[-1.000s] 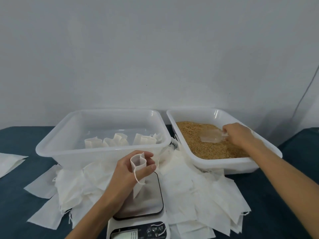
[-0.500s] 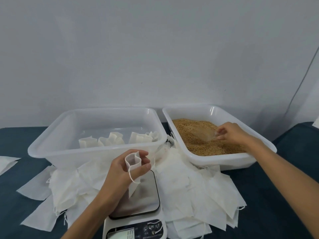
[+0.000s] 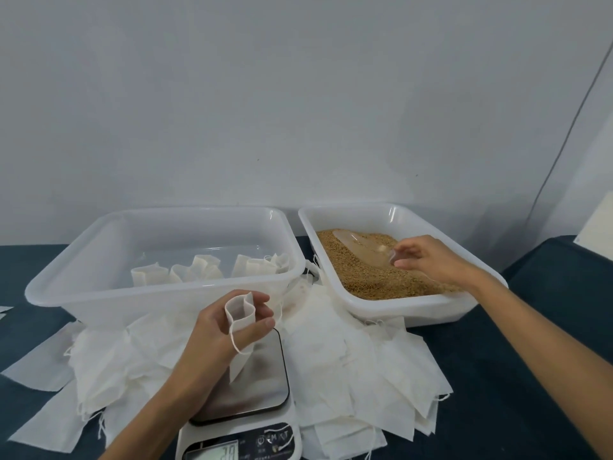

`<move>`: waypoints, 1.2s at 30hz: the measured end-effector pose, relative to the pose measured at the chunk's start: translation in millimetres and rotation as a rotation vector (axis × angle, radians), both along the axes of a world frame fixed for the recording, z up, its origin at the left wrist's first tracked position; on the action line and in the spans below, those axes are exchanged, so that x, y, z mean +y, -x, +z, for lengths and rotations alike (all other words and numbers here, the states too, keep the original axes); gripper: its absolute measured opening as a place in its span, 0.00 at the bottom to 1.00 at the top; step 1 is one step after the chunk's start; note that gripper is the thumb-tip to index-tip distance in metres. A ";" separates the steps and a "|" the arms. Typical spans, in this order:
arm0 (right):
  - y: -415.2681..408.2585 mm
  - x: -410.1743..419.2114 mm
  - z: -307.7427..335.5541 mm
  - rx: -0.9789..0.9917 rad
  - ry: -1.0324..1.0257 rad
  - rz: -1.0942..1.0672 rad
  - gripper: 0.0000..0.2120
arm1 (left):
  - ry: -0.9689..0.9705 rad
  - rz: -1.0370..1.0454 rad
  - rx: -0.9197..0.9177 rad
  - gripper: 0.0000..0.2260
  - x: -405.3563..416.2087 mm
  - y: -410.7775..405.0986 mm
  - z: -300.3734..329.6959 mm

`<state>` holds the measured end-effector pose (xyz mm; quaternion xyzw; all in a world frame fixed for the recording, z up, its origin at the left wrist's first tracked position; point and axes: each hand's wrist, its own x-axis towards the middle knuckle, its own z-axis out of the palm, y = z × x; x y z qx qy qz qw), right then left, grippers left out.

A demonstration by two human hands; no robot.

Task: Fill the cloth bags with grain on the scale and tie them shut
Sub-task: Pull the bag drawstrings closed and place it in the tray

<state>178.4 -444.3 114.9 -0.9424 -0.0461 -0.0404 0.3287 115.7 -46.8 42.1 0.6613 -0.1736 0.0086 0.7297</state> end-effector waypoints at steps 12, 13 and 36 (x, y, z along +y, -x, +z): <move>47.6 124.8 41.6 -0.149 0.083 0.451 0.12 | 0.016 0.025 -0.021 0.09 2.0 1.2 6.4; 48.9 127.9 44.4 -0.179 0.141 0.433 0.12 | 0.013 0.024 -0.026 0.08 2.4 1.2 6.4; 67.5 150.8 75.1 -0.401 0.615 0.364 0.17 | -0.074 0.033 0.039 0.14 0.8 4.5 7.5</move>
